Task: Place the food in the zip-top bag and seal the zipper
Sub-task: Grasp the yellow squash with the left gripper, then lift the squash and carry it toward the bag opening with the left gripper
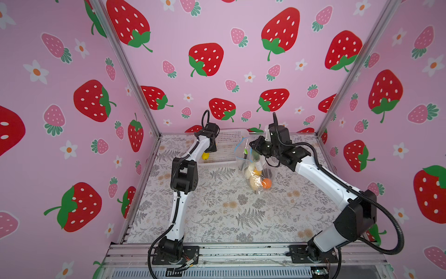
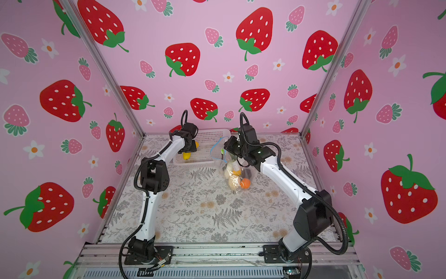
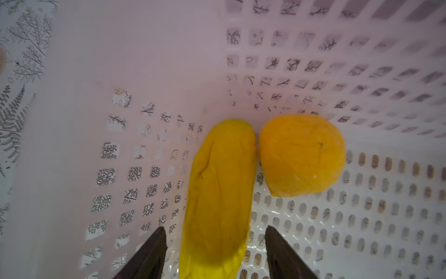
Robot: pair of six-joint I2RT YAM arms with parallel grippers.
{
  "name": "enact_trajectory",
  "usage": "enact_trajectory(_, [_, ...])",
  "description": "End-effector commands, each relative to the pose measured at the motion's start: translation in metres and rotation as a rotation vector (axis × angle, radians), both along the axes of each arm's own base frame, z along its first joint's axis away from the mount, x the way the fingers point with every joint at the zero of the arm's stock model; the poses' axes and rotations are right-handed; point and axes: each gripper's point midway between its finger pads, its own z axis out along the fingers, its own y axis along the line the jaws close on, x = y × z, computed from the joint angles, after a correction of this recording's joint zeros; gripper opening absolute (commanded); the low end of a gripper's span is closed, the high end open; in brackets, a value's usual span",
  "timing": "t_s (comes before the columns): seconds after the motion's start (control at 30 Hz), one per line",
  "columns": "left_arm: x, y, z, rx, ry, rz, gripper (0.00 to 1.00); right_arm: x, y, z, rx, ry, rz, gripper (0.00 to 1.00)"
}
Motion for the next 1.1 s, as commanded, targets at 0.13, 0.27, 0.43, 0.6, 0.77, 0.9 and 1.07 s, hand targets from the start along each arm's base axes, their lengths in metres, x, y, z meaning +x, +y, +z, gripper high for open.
enact_trajectory(0.13, [0.004, 0.003, -0.008, -0.026, 0.017, 0.014, 0.67, 0.006, 0.001, -0.003, 0.007, 0.001, -0.008, 0.07])
enact_trajectory(0.27, [0.006, 0.004, -0.014, -0.034, 0.022, 0.018, 0.66, 0.005, 0.001, -0.003, 0.008, 0.002, -0.006, 0.07])
enact_trajectory(0.43, [0.008, 0.004, -0.019, -0.035, 0.024, 0.02, 0.64, 0.005, 0.0, -0.002, 0.005, 0.001, -0.007, 0.07])
enact_trajectory(0.6, [0.008, 0.004, -0.023, -0.038, 0.03, 0.022, 0.64, 0.004, 0.0, -0.002, 0.005, 0.001, -0.005, 0.07])
enact_trajectory(0.77, [0.008, 0.002, -0.028, -0.049, 0.037, 0.023, 0.65, 0.005, 0.001, -0.003, 0.002, -0.001, -0.004, 0.07])
enact_trajectory(0.9, [0.007, 0.0, -0.03, -0.06, 0.041, 0.022, 0.65, 0.004, 0.001, -0.005, -0.001, 0.003, -0.003, 0.07])
enact_trajectory(1.07, [0.006, -0.001, -0.026, -0.068, 0.038, 0.027, 0.59, 0.004, 0.0, -0.004, -0.001, -0.001, -0.003, 0.07])
